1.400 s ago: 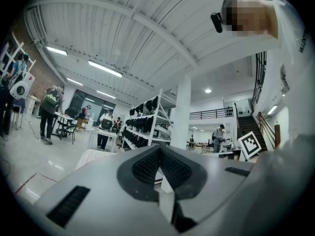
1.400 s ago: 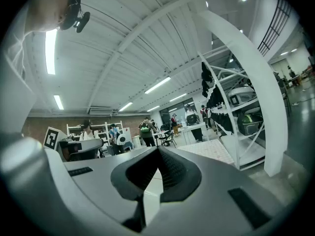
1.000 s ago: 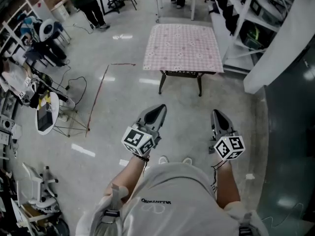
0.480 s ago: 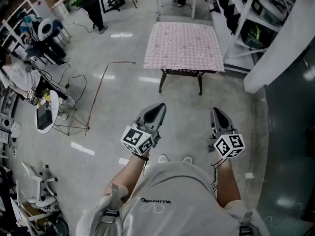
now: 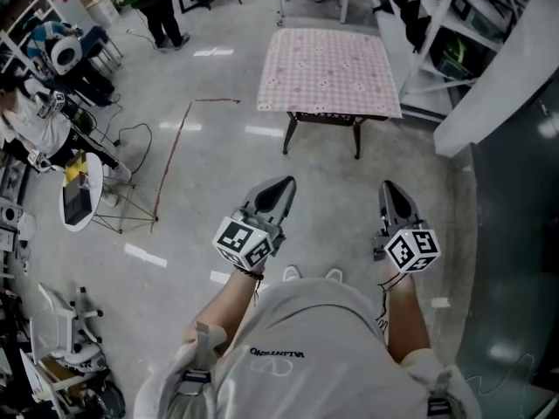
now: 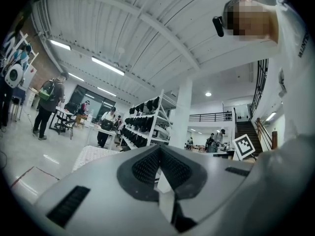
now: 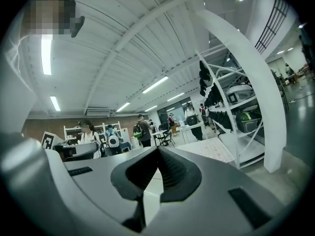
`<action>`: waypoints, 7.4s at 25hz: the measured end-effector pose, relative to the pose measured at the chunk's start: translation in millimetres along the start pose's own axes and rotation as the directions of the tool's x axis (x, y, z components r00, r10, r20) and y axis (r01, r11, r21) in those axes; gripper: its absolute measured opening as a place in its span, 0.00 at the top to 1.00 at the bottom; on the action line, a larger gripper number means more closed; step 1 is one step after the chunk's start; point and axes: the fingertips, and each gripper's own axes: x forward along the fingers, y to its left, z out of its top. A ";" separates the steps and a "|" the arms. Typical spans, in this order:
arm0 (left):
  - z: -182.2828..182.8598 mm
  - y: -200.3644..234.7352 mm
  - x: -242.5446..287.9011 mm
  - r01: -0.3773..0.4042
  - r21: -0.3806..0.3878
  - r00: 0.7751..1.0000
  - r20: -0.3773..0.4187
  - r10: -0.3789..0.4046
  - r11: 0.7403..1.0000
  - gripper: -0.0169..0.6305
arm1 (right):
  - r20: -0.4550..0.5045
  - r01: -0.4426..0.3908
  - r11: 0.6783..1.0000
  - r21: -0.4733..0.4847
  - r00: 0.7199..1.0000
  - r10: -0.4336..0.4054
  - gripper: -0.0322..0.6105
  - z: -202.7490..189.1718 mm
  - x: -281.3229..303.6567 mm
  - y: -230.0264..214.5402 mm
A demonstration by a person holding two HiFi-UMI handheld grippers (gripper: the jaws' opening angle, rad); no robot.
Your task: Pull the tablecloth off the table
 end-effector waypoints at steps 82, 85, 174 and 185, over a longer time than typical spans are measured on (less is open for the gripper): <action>-54.6 257.8 276.8 -0.017 -0.160 0.990 -0.141 -0.005 0.987 0.97 | -0.180 0.000 0.966 0.258 0.982 0.049 0.93 -38.8 362.0 -165.2; -66.7 272.9 292.6 0.021 -0.166 0.985 -0.166 -0.049 0.986 0.97 | -0.186 0.041 0.967 0.251 0.982 0.007 0.93 -43.0 378.2 -171.3; -415.7 395.9 375.8 -0.151 -0.970 0.952 -0.091 0.293 0.188 0.70 | -0.252 0.244 0.398 0.884 0.967 -0.034 0.69 -318.0 465.4 -335.2; -415.3 409.8 374.7 -0.164 -0.969 0.935 -0.093 0.342 0.184 0.96 | -0.245 0.243 0.405 0.882 0.968 -0.049 0.89 -313.6 471.8 -341.0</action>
